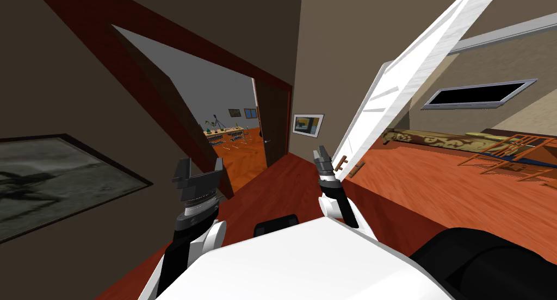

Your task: Push the door open

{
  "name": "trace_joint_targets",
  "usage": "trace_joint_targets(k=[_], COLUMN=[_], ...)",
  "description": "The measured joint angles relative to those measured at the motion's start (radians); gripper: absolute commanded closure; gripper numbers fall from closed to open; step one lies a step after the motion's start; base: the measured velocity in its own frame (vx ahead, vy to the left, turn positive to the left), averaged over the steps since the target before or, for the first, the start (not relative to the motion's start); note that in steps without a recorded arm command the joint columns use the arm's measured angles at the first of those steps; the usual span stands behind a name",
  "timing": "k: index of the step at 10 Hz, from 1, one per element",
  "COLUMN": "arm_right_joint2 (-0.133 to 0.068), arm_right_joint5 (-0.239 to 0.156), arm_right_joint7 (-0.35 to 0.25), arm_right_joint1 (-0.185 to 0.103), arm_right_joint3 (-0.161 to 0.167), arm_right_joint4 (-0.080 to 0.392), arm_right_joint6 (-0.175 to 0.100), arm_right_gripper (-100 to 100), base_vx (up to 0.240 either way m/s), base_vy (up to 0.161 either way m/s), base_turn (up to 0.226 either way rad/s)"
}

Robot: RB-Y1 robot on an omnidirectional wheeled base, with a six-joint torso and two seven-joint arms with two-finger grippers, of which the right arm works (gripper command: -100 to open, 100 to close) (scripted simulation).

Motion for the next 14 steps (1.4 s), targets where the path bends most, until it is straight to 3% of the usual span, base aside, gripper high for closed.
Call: trace_joint_targets(k=[5,14], arm_right_joint2=[-0.020,-0.053], arm_right_joint5=[-0.003,-0.016], arm_right_joint7=[-0.008,-0.033], arm_right_joint1=[-0.028,-0.107], arm_right_joint3=[0.058,0.171], arm_right_joint4=[0.082,0.280], arm_right_joint6=[-0.016,-0.057], arm_right_gripper=[-100,-100], base_vx=[0.175,0.158], base_vy=[-0.011,-0.005], base_turn=[-0.022,-0.027])
